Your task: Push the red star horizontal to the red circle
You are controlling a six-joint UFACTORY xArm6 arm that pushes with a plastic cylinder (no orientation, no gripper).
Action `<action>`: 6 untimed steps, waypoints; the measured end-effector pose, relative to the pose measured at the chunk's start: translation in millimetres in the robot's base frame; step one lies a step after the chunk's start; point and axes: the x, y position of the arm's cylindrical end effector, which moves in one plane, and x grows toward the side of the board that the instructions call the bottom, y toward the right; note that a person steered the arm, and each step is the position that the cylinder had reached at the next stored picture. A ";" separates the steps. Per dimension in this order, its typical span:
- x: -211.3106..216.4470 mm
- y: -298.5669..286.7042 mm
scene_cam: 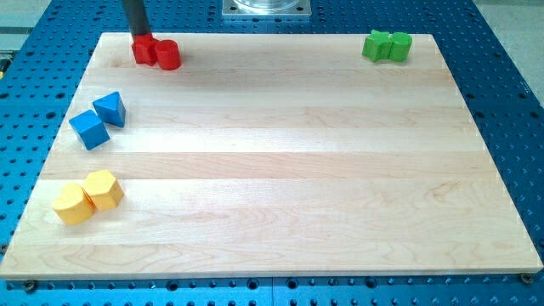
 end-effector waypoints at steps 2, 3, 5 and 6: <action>48.6 54.6; 53.3 111.8; 45.6 63.2; 29.7 114.6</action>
